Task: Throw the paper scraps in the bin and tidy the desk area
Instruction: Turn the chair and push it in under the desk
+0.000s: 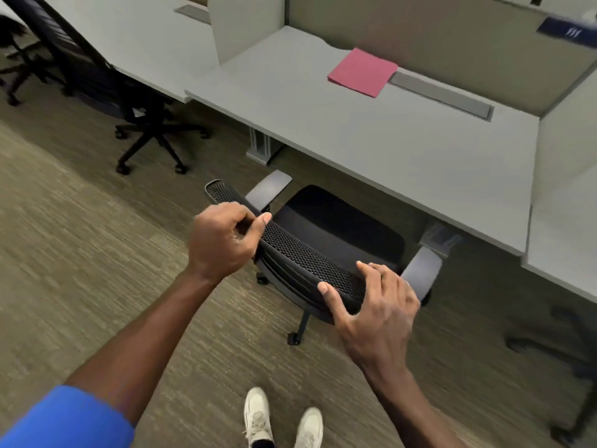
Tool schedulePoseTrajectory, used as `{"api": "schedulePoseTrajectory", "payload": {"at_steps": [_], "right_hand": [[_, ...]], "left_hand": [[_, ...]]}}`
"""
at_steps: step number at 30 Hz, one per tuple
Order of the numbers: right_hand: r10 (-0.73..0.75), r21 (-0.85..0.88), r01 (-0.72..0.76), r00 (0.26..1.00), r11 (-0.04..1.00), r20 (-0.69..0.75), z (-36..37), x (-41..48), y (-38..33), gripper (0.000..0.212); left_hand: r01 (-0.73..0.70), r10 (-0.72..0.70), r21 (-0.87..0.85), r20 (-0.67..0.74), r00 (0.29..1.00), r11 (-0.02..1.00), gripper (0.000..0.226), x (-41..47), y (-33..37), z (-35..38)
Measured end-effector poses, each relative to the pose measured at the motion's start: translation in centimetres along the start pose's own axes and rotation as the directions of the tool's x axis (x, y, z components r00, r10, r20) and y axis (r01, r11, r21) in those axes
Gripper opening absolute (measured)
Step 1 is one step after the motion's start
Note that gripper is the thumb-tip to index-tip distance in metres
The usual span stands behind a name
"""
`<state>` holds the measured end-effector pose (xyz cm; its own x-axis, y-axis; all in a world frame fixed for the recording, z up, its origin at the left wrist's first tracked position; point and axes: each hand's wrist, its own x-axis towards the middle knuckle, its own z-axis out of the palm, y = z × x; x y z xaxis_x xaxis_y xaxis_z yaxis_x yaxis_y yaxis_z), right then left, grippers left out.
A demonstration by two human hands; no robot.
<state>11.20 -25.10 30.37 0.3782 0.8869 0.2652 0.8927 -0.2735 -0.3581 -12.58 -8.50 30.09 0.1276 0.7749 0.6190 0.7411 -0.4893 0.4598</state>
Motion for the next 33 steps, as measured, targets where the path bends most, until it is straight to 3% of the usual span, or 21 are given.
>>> {"api": "schedulePoseTrajectory", "payload": {"at_steps": [4, 7, 10, 17, 33], "right_hand": [[0.042, -0.075, -0.052, 0.990, 0.996, -0.132, 1.3, 2.1, 1.4, 0.068], [0.046, -0.099, -0.065, 0.982, 0.993, -0.183, 1.7, 3.0, 2.1, 0.061], [0.034, -0.118, -0.063, 0.972, 0.991, -0.231, 2.0, 3.5, 2.4, 0.059], [-0.004, -0.103, -0.029, 0.952, 0.994, -0.306, 2.3, 5.3, 1.6, 0.059], [0.019, -0.100, -0.049, 0.959, 0.994, -0.281, 4.9, 13.5, 2.5, 0.058]], "left_hand": [[-0.146, 0.136, 0.075, 0.121, 0.983, 0.986, 0.036, 2.0, -1.7, 1.4], [-0.192, 0.138, 0.174, 0.283, 0.949, 0.966, 0.050, 2.0, -3.3, 2.3], [-0.242, 0.154, 0.228, 0.346, 0.926, 0.943, 0.058, 1.9, -4.2, 3.0], [-0.235, 0.160, 0.242, 0.293, 0.943, 0.941, 0.055, 2.8, -5.8, 3.7], [-0.223, 0.155, 0.259, 0.259, 0.953, 0.940, 0.050, 9.1, -7.2, 9.9]]}}
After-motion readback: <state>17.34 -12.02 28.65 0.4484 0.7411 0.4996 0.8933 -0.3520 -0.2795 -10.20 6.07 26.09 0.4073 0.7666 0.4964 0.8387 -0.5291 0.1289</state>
